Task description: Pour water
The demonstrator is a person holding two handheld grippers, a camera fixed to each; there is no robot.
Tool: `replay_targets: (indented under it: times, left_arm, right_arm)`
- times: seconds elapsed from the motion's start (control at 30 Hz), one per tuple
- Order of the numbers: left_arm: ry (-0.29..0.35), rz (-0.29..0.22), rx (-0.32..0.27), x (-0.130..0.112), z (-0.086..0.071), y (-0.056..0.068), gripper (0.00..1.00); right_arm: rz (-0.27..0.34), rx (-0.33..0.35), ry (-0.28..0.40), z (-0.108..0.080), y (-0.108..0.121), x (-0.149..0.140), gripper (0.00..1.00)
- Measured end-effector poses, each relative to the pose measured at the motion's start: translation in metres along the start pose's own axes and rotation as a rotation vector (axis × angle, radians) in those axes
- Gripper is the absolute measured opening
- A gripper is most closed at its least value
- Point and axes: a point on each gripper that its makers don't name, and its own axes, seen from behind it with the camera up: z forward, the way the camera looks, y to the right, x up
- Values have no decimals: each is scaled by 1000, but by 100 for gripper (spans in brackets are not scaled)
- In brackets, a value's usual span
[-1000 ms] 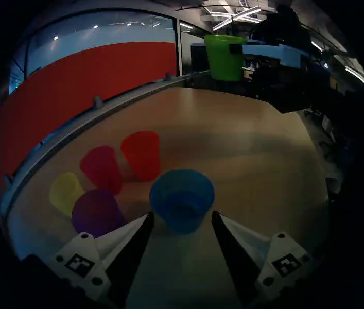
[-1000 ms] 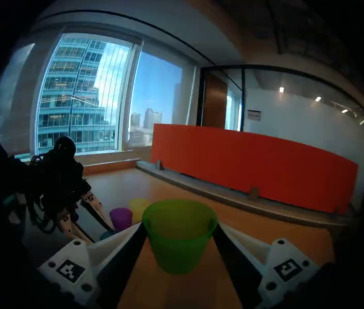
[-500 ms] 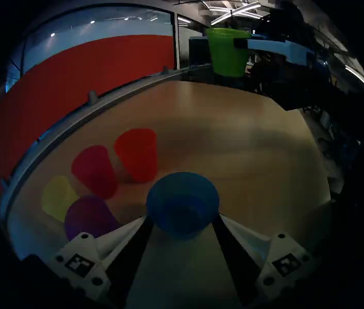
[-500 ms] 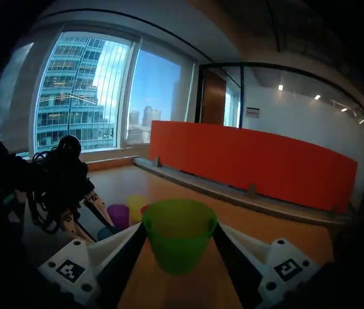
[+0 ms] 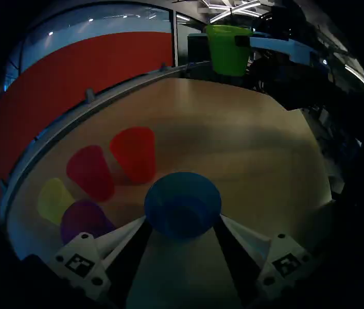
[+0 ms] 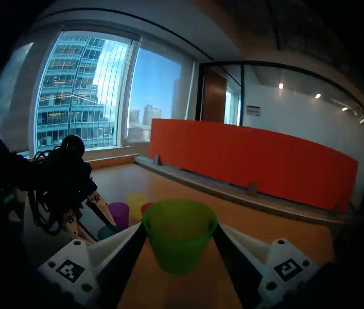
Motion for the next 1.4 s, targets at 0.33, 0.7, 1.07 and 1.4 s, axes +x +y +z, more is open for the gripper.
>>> replay_targets:
  times: [0.33, 0.7, 1.07, 1.4]
  left_arm:
    - [-6, 1, -5, 4, 7, 0, 83]
    - [-4, -4, -3, 5, 10, -1, 83]
    - [2, -21, -1, 6, 10, 0, 82]
    - [30, -54, -5, 8, 9, -1, 81]
  right_arm:
    - [1, 1, -4, 2, 0, -2, 92]
    - [2, 0, -5, 3, 0, -4, 92]
    - [2, -4, -5, 2, 2, -5, 92]
    - [3, -7, -4, 0, 2, -4, 92]
